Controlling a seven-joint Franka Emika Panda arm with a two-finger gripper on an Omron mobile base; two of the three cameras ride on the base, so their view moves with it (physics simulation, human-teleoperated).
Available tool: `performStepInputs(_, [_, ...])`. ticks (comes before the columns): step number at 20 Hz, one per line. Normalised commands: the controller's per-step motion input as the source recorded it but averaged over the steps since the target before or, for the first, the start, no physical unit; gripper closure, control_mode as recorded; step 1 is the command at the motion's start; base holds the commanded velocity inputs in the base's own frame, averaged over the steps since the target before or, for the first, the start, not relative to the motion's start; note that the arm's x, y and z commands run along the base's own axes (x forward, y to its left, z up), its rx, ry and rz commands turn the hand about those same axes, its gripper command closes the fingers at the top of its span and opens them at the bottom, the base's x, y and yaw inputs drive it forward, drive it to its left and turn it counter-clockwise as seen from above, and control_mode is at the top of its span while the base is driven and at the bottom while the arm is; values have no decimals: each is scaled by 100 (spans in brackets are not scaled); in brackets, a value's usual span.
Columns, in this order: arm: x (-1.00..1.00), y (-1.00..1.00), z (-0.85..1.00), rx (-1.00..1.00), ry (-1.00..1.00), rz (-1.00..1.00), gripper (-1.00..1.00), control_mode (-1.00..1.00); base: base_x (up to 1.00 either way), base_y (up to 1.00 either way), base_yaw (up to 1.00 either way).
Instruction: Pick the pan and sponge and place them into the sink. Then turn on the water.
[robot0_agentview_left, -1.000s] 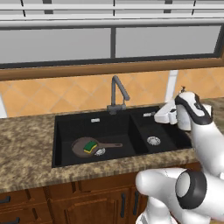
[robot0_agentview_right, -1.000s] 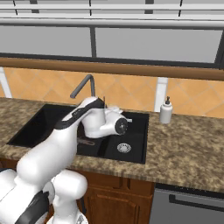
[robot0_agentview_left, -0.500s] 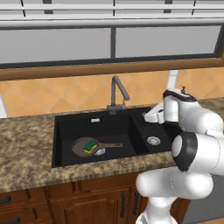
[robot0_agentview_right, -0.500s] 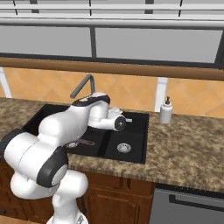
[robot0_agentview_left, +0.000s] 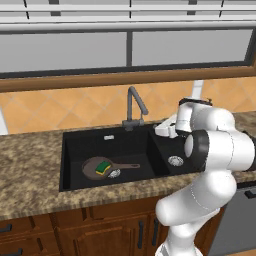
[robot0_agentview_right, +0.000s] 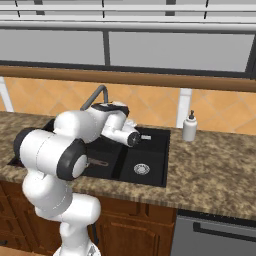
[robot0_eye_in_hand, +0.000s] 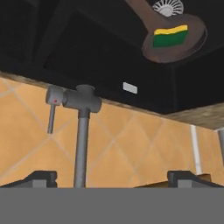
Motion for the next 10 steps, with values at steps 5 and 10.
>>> performStepInputs(5, [10, 0, 0, 16, -15, 0, -100, -100, 0, 0, 0])
performStepInputs(10, [3, 0, 0, 7, -20, 0, -100, -100, 0, 0, 0])
